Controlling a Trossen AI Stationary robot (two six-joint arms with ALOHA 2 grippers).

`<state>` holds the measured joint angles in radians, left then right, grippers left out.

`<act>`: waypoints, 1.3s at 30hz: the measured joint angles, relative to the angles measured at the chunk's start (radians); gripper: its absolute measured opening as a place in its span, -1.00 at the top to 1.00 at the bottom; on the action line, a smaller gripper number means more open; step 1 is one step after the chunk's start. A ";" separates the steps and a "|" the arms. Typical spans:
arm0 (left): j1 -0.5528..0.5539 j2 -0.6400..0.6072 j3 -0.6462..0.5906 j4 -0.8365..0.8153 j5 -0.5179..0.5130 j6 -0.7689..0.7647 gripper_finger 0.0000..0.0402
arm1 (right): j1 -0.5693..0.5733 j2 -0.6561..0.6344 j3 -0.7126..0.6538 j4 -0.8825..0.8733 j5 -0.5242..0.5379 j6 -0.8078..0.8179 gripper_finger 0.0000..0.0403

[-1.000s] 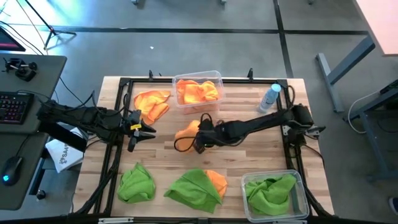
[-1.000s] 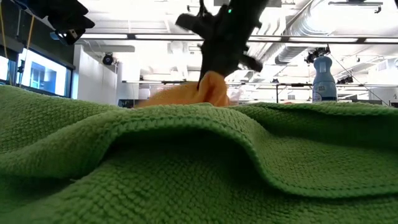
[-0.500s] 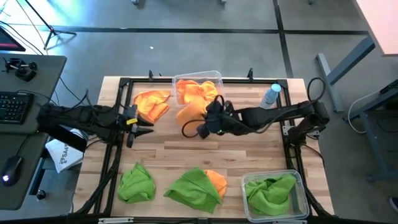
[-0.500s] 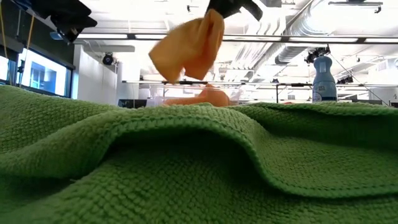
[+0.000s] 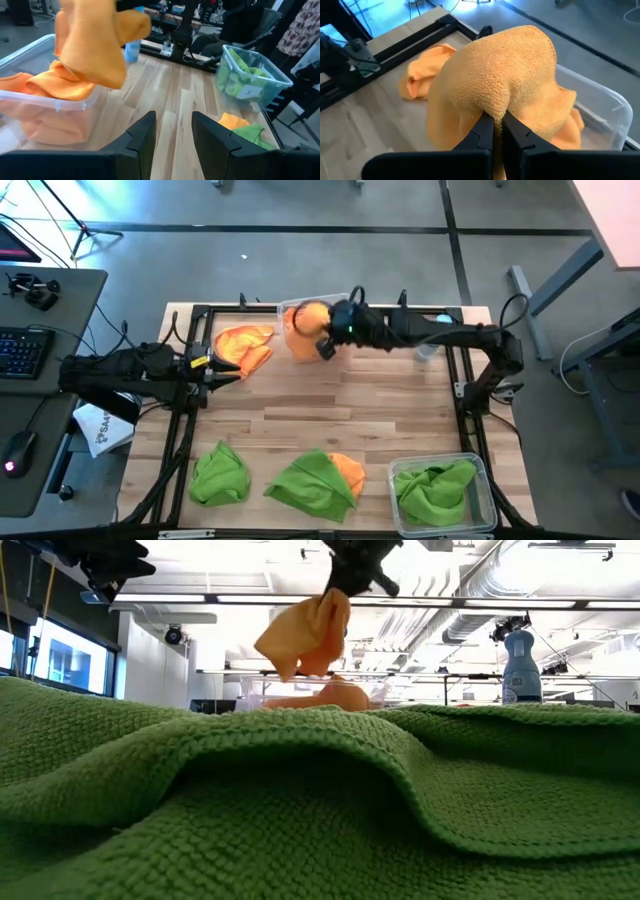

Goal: Sort microfiber towel by color & place in baskets
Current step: Put the orange microfiber towel into the top transparent bin

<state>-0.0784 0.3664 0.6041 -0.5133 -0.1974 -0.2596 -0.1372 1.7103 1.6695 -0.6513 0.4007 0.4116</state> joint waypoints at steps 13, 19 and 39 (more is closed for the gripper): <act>0.000 0.006 0.000 0.001 -0.076 0.001 0.44 | -0.224 0.053 0.000 0.018 -0.294 0.084 1.00; 0.000 0.006 0.000 0.002 -0.126 0.000 0.44 | -0.253 0.164 0.038 -0.020 -0.361 0.117 1.00; 0.000 0.006 0.000 0.002 -0.153 -0.087 0.44 | -0.289 0.677 0.568 -0.500 -0.429 0.236 1.00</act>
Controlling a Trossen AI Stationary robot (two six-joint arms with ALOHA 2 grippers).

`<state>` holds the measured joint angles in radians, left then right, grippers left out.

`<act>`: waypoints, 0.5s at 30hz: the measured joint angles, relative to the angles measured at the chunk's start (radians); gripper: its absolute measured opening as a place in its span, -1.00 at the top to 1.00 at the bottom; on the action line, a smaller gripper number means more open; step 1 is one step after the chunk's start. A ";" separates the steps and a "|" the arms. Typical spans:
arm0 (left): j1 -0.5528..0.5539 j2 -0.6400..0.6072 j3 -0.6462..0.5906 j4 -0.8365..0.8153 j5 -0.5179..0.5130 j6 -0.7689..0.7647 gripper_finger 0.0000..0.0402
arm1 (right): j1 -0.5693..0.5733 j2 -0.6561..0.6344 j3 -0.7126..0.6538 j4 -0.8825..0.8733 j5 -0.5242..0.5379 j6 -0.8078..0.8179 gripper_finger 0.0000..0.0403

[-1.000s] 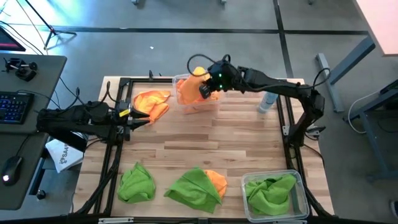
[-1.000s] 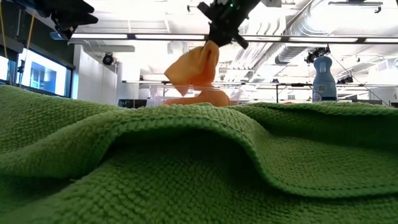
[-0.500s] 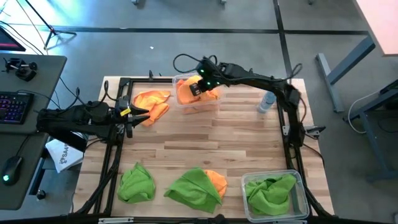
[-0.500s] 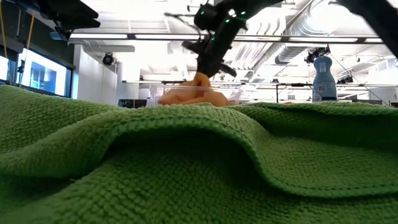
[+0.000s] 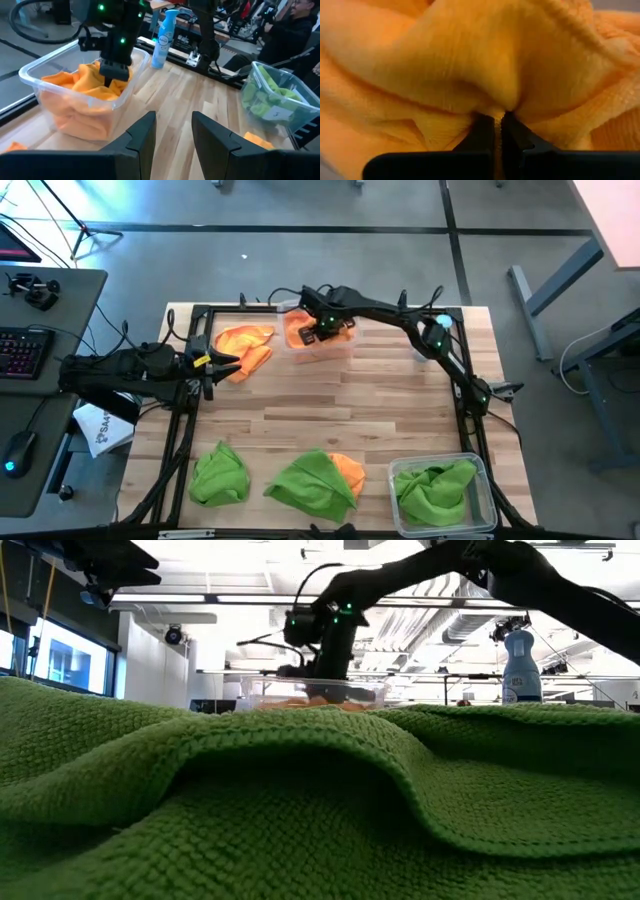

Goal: Sort microfiber towel by color & place in baskets
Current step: Put the orange microfiber towel into the top transparent bin

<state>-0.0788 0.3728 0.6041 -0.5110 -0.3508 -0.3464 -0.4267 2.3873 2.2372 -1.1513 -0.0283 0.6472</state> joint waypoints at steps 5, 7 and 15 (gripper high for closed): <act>0.000 0.000 0.000 -0.001 0.000 -0.019 0.44 | -0.001 -0.001 -0.079 0.083 0.001 -0.003 0.99; 0.000 0.000 0.000 -0.001 0.000 -0.019 0.44 | -0.001 -0.003 -0.102 0.136 0.001 -0.021 0.96; 0.000 0.000 0.000 -0.001 0.008 -0.019 0.44 | 0.000 -0.001 -0.073 0.147 -0.002 -0.033 0.68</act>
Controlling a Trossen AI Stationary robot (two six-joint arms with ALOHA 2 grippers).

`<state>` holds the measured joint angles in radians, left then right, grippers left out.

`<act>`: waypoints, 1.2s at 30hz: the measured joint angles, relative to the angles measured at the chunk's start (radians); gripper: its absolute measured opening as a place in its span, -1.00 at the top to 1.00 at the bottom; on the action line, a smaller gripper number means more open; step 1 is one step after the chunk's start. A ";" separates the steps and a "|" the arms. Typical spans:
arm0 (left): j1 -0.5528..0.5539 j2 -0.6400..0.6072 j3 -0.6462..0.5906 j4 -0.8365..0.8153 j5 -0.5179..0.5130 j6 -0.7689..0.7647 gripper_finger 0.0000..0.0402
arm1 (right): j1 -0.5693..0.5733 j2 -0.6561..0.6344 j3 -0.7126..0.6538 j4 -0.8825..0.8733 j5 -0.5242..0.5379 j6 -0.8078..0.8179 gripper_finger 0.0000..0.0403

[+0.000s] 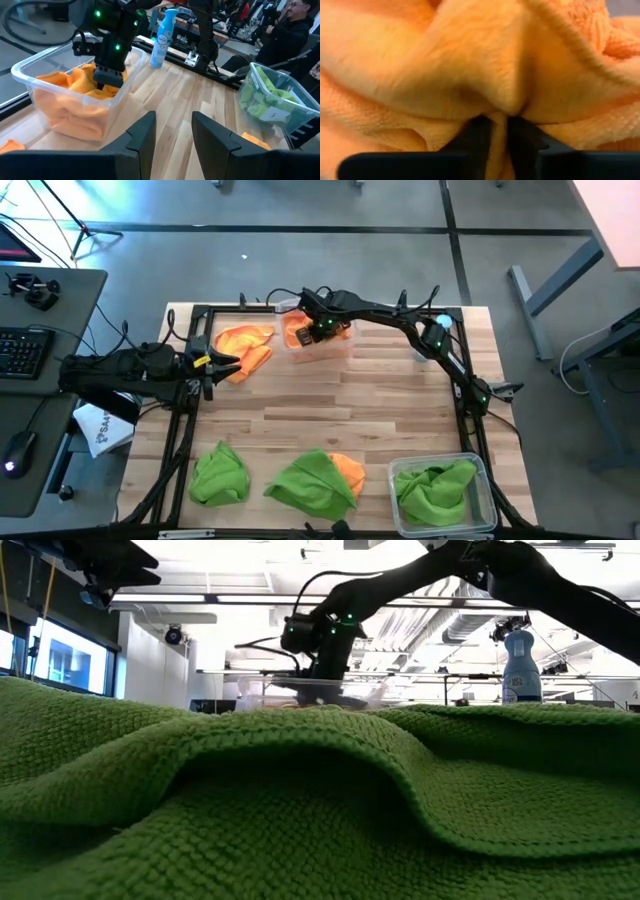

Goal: Sort microfiber towel by color & place in baskets
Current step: Put the orange microfiber towel into the top transparent bin, then put the green microfiber towel into the bottom transparent bin

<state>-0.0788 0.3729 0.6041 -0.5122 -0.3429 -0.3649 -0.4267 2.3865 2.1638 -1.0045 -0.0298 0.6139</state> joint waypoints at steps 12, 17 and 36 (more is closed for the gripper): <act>0.000 0.000 0.000 0.000 0.025 0.000 0.44 | 0.021 -0.062 0.153 -0.158 0.078 -0.046 0.20; 0.000 0.000 0.000 -0.005 0.054 0.000 0.44 | 0.059 -0.151 0.151 -0.211 0.212 -0.057 0.16; -0.057 0.241 0.050 -0.131 0.102 0.026 0.44 | 0.452 -0.307 0.150 -0.565 0.601 0.199 0.45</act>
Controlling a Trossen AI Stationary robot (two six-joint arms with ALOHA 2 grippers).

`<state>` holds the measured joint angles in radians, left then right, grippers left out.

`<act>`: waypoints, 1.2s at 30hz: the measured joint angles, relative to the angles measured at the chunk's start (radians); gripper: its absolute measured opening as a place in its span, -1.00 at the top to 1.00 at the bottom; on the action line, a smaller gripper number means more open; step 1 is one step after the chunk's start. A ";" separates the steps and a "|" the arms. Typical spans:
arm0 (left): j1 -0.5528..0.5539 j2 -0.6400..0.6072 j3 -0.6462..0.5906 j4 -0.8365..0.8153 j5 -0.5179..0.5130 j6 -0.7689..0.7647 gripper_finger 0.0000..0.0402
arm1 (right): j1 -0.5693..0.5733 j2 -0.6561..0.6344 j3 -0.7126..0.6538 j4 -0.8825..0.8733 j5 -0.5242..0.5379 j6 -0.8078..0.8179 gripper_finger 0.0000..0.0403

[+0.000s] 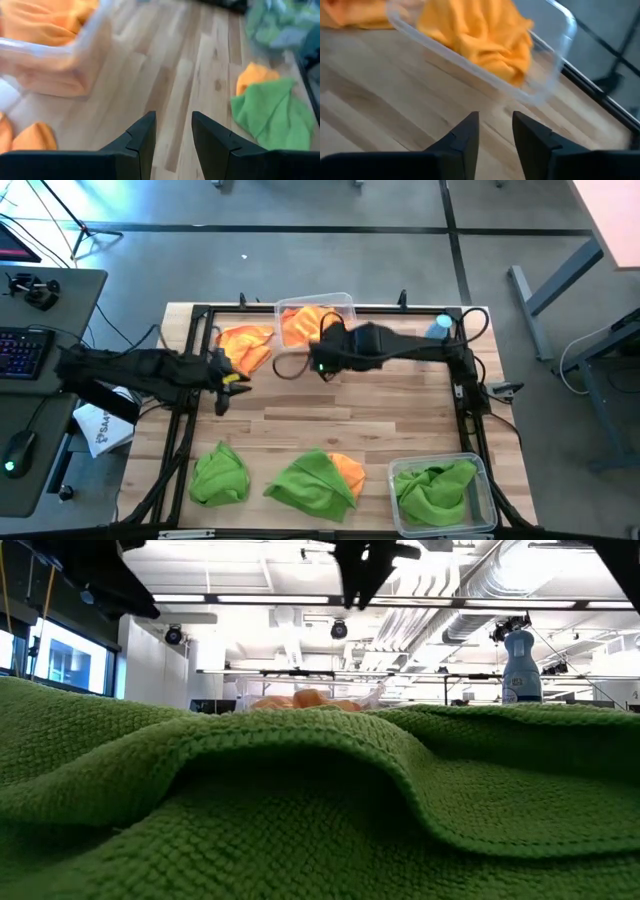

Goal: Sort microfiber towel by color & place in baskets
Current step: Put the green microfiber towel into the bottom transparent bin

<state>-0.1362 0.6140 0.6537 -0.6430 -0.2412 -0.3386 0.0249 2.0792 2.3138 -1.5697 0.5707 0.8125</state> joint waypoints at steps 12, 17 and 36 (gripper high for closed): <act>-0.165 0.291 0.170 -0.230 0.000 -0.190 0.44 | 0.242 -0.127 -0.319 0.034 0.112 0.258 0.97; -0.249 0.385 0.230 -0.332 0.004 -0.366 0.44 | 0.310 -0.265 -0.588 0.185 0.124 0.359 0.99; -0.594 0.761 0.304 -0.348 0.226 -0.989 0.44 | 0.353 -0.825 -1.511 1.462 -0.240 -0.207 1.00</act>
<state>-0.7306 1.3747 0.9582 -0.9909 -0.0149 -1.3280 0.3779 1.2538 0.8025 -0.1082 0.3311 0.6051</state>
